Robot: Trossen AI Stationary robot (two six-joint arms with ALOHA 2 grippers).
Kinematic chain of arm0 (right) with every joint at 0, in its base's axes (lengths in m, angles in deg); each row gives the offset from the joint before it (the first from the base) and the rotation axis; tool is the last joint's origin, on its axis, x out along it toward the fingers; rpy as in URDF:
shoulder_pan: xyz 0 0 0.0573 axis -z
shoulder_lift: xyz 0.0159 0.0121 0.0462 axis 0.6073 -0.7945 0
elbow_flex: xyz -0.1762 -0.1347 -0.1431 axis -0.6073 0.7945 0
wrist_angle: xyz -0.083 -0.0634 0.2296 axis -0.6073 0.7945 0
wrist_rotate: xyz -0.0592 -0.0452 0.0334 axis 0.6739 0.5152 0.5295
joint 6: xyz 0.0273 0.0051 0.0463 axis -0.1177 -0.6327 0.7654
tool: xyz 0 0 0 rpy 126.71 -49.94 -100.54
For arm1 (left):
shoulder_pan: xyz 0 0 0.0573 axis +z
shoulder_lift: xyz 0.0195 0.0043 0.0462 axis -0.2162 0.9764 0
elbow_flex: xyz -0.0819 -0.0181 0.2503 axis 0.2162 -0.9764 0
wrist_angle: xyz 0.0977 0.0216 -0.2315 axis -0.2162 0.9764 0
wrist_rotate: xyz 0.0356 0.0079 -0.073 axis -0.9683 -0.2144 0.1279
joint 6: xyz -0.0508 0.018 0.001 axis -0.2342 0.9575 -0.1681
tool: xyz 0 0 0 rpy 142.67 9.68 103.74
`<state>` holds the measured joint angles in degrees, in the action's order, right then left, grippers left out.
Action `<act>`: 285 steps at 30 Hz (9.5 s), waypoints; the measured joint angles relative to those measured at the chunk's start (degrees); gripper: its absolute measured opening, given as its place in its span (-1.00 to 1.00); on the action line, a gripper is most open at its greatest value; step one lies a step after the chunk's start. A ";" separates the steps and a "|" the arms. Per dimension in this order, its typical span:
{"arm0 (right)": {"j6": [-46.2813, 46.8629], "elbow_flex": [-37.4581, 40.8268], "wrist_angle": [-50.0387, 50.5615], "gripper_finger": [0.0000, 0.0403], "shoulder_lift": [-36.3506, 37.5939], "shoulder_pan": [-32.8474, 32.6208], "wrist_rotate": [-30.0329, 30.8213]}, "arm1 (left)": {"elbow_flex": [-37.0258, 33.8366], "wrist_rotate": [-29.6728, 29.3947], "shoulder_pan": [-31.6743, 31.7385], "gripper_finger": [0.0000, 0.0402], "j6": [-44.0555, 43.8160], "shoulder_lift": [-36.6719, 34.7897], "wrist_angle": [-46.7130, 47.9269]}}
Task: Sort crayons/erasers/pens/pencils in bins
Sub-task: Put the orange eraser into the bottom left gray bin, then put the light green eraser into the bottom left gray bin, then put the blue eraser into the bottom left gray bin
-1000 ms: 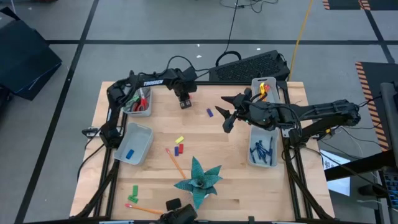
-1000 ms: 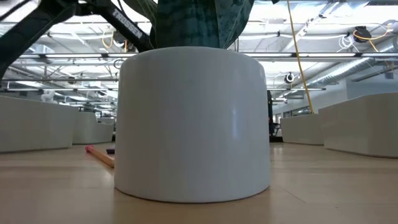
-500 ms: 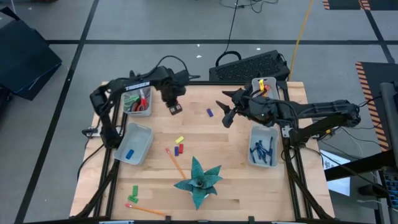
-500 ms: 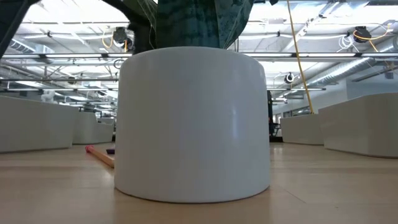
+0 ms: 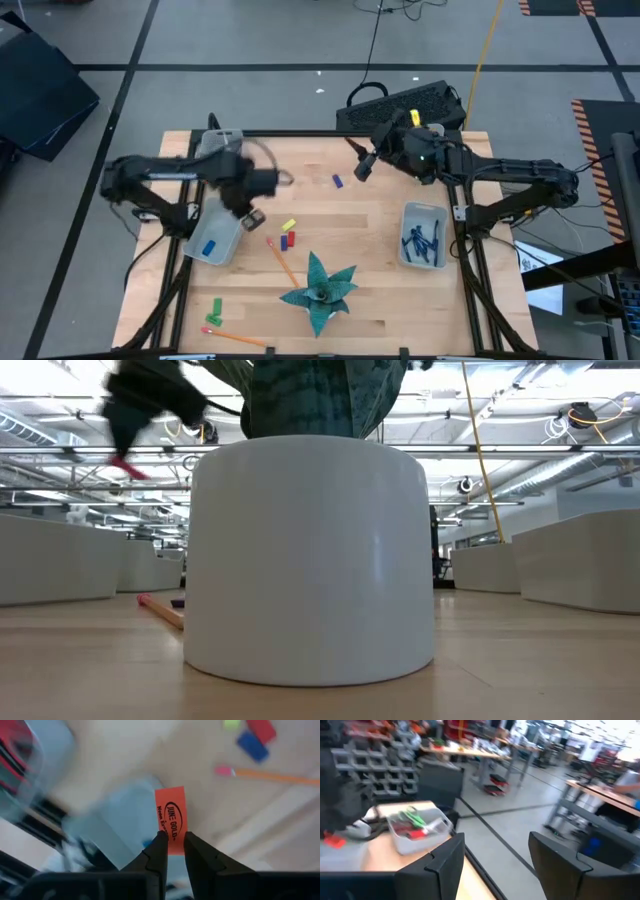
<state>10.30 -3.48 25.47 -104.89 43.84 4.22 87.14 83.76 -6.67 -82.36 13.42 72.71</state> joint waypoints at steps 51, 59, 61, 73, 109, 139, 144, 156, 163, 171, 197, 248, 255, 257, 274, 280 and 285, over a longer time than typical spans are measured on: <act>2.04 0.00 -12.07 0.05 -11.12 -0.95 -16.42 | -15.53 -10.14 -4.89 -0.04 -11.85 6.23 -44.02; 4.21 0.02 -11.09 0.05 -10.77 -2.25 -16.42 | -15.55 -10.48 -4.49 0.05 -4.04 15.74 -48.59; 4.24 0.02 -10.74 0.05 -10.79 -2.85 -16.42 | -15.55 -9.65 -4.49 0.05 -3.06 16.74 -49.48; 4.71 0.04 -9.04 0.05 -10.79 -4.75 -16.38 | -15.35 -12.05 -6.86 0.04 -2.74 22.63 -52.87; 1.22 0.02 -7.15 0.05 -10.79 -3.49 -16.14 | -15.70 -8.50 -9.21 -0.66 -22.58 -8.67 -16.90; 14.20 -0.02 11.25 0.05 -11.28 0.29 -17.99 | -30.62 -6.37 -10.91 0.11 -32.40 -14.40 -23.36; 24.04 -0.02 16.72 0.05 -15.51 4.23 -18.04 | -22.61 -18.35 -9.51 0.05 -30.54 -14.57 -23.87; 37.65 -0.42 14.98 0.05 -36.72 11.35 -21.31 | -9.17 -27.18 -2.39 -0.10 -20.81 -14.55 -21.06; 40.31 -0.55 12.71 0.05 -41.46 13.20 -19.42 | -6.74 -27.13 1.24 -0.11 -15.14 -14.53 -22.97; 37.14 0.42 11.03 0.00 -41.57 13.41 -18.92 | -6.72 -26.68 3.62 -0.11 -13.37 -14.51 -24.11; 9.89 8.26 3.21 -0.66 -28.19 11.41 -21.14 | -34.07 2.41 13.27 -0.10 -14.87 -19.94 -78.10; 0.57 8.13 -5.73 0.04 -11.98 2.90 -18.04 | -33.56 8.86 15.24 -0.91 -28.50 0.52 -119.58; -0.87 8.11 -5.38 0.33 -6.95 3.31 -15.87 | -33.56 1.96 11.43 -0.91 -22.10 -11.37 -91.13; -1.36 8.09 -5.24 0.36 -6.28 3.68 -14.57 | -33.58 -0.24 8.95 -0.91 -22.38 -15.41 -81.58; 0.51 8.65 2.45 0.34 -5.92 4.24 -17.48 | -33.58 -7.21 -15.79 -0.91 -54.19 -30.70 -22.89; 4.12 14.19 1.20 0.34 -5.93 3.10 -22.92 | -33.94 -7.69 -14.97 -0.91 -56.19 -26.78 -15.41; 7.87 18.77 1.37 0.34 -5.61 -0.60 -22.99 | -36.14 -8.16 -13.72 -0.74 -54.99 -21.12 -19.68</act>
<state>18.17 15.29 26.84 -110.50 43.24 -18.77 51.00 75.60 -20.39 -137.35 -7.70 53.03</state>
